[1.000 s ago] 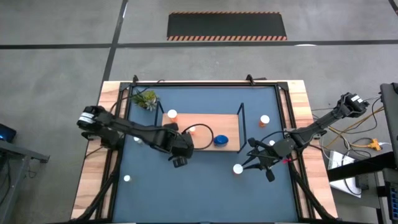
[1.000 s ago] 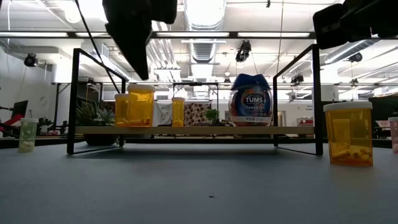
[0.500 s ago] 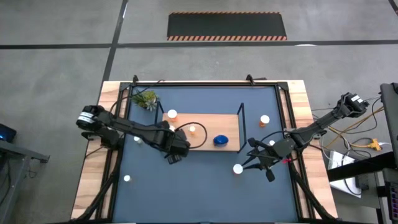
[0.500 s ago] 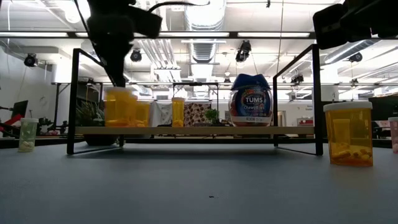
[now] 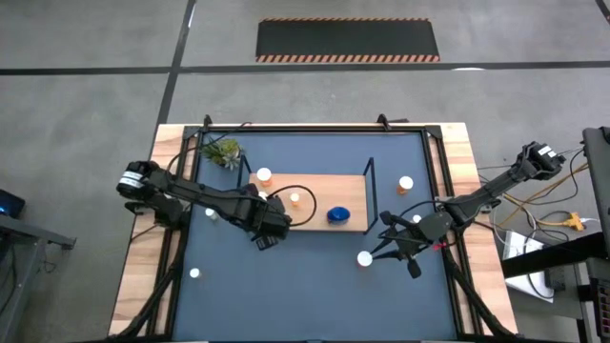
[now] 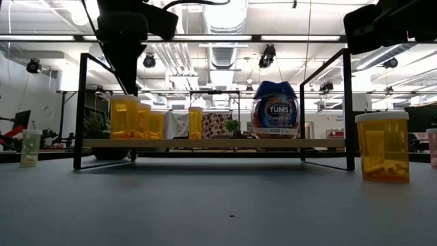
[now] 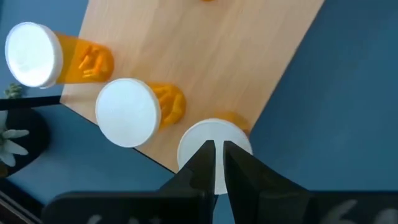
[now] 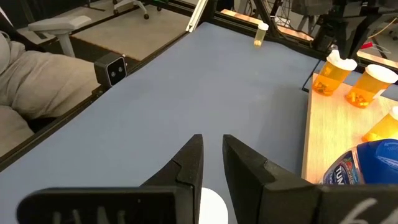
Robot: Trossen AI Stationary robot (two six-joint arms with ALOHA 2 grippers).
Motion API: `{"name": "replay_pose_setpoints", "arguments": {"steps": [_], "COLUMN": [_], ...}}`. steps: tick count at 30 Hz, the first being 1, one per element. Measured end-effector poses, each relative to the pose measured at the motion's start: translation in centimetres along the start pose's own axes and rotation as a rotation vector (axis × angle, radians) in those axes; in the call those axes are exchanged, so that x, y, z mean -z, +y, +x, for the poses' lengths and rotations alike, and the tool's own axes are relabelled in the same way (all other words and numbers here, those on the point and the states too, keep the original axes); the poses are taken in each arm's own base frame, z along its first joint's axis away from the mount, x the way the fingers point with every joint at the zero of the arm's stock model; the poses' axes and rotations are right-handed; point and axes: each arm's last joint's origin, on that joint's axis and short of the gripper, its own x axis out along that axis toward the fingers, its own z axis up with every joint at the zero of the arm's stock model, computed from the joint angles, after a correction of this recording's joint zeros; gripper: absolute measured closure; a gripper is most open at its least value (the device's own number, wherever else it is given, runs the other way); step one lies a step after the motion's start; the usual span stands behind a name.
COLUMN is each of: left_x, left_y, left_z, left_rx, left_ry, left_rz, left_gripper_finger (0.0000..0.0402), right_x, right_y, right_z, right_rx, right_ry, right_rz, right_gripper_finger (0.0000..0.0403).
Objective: Pick and place medicine bottles onto shelf by color
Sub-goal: Put the big orange pill bottle on to the shelf aligned with the other big orange pill bottle, then adjust the middle big orange pill bottle on the shelf
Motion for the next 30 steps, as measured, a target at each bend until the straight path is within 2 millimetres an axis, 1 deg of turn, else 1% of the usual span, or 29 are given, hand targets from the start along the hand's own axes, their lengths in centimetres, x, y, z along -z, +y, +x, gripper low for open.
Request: {"name": "replay_pose_setpoints", "arguments": {"steps": [7, 13, 17, 22, 26, 30], "left_x": [0.5, 0.5, 0.0, -0.9, -1.6, -2.5], "left_y": [0.1, 0.1, 0.1, 0.1, 0.5, 1.8], "left_z": [0.7, 0.6, -0.2, -1.6, -2.3, -1.9], "left_rx": [-0.028, -0.024, -0.001, 0.024, -0.041, -0.109], "left_ry": [0.025, 0.022, 0.001, -0.051, -0.123, -0.14], "left_rz": [0.012, 0.011, 0.018, 0.073, 0.102, 0.135], "left_gripper_finger": [0.0387, 0.0387, 0.0387, 0.0387, 0.0387, 0.0387], "right_x": [0.0, 0.0, 0.0, 0.0, 0.0, 0.0], "right_y": [0.0, 0.0, 0.0, 0.0, 0.0, 0.0], "right_z": [0.0, 0.0, 0.0, 0.0, 0.0, 0.0], "right_rx": [0.0, 0.0, 0.0, 0.0, 0.0, 0.0], "right_ry": [0.004, 0.004, 0.003, 0.004, 0.004, 0.004], "right_rz": [0.008, 0.008, 0.008, 0.008, 0.007, 0.007], "right_gripper_finger": [0.0351, 0.0351, 0.0351, 0.0351, 0.0351, 0.0351]}}
